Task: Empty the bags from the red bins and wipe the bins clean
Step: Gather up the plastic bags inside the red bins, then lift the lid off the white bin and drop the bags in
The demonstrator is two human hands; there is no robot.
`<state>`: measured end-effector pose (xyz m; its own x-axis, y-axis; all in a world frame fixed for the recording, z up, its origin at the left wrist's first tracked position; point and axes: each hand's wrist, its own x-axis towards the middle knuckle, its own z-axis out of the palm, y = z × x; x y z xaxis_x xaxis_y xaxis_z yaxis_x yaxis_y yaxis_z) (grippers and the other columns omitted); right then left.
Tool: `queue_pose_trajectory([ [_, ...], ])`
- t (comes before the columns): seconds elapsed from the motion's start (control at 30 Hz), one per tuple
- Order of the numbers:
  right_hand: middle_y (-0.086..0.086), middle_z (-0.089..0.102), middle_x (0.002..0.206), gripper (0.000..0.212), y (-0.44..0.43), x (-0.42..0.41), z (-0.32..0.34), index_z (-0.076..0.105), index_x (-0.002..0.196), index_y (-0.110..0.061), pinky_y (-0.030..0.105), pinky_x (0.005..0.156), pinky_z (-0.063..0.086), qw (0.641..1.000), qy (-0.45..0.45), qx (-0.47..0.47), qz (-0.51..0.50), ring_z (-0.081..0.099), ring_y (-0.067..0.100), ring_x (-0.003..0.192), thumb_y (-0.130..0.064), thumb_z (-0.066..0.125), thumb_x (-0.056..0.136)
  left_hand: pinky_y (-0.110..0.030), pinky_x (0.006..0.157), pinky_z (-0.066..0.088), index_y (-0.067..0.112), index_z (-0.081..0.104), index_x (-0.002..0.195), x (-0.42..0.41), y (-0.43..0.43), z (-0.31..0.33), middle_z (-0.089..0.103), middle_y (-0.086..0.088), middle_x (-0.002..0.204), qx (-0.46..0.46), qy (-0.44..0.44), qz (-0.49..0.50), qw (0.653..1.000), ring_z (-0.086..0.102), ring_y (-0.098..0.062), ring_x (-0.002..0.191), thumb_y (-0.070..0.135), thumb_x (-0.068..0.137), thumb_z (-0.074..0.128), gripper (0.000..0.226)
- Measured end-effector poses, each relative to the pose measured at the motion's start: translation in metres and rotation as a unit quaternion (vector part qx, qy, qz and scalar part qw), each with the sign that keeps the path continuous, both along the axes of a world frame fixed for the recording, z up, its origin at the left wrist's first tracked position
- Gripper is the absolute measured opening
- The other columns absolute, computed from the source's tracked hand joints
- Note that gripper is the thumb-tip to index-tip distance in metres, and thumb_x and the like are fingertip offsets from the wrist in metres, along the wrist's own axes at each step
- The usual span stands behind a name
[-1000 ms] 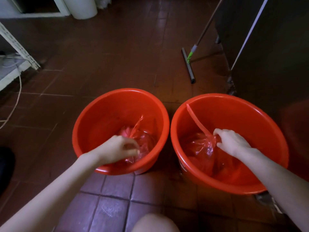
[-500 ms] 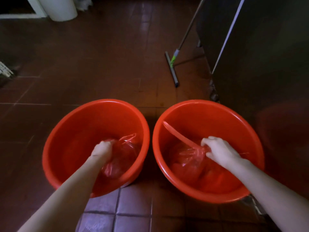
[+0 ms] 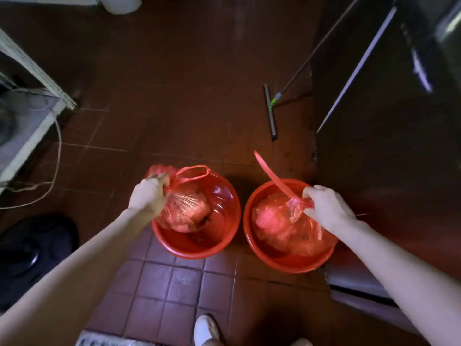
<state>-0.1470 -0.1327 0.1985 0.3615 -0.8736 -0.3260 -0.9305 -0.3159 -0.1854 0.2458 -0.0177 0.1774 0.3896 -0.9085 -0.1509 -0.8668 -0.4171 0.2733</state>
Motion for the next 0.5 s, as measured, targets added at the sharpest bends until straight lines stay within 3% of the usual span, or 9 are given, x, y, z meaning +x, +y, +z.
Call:
queue_pose_trajectory([
  [0.27, 0.003, 0.062, 0.111, 0.029, 0.008, 0.092, 0.227, 0.064, 0.113, -0.021, 0.034, 0.087, 0.053, 1.0, -0.023, -0.009, 0.015, 0.063, 0.026, 0.101, -0.022, 0.072, 0.085, -0.039, 0.074, 0.049, 0.014, 0.062, 0.091, 0.065, 0.04, 0.222, 0.059, -0.004, 0.091, -0.021, 0.022, -0.002, 1.0, 0.061, -0.035, 0.085, 0.008, 0.079, 0.066, 0.014],
  [0.37, 0.005, 0.065, 0.112, 0.031, 0.007, 0.136, 0.283, 0.065, 0.113, -0.019, 0.035, 0.087, 0.054, 0.999, -0.035, -0.015, 0.01, 0.063, 0.027, 0.102, -0.021, 0.074, 0.083, -0.041, 0.075, 0.05, 0.016, 0.06, 0.091, 0.096, 0.055, 0.277, 0.06, -0.005, 0.093, -0.031, 0.019, -0.007, 0.999, 0.06, -0.034, 0.086, 0.01, 0.081, 0.065, 0.013],
  [0.5, 0.007, 0.069, 0.106, 0.027, 0.007, 0.199, 0.331, 0.066, 0.107, -0.02, 0.03, 0.076, 0.05, 0.998, -0.061, -0.03, 0.008, 0.065, 0.029, 0.097, -0.022, 0.074, 0.082, -0.04, 0.075, 0.05, 0.016, 0.058, 0.091, 0.145, 0.068, 0.327, 0.059, -0.003, 0.093, -0.033, -0.006, -0.031, 0.999, 0.061, -0.032, 0.086, 0.012, 0.081, 0.065, 0.013],
])
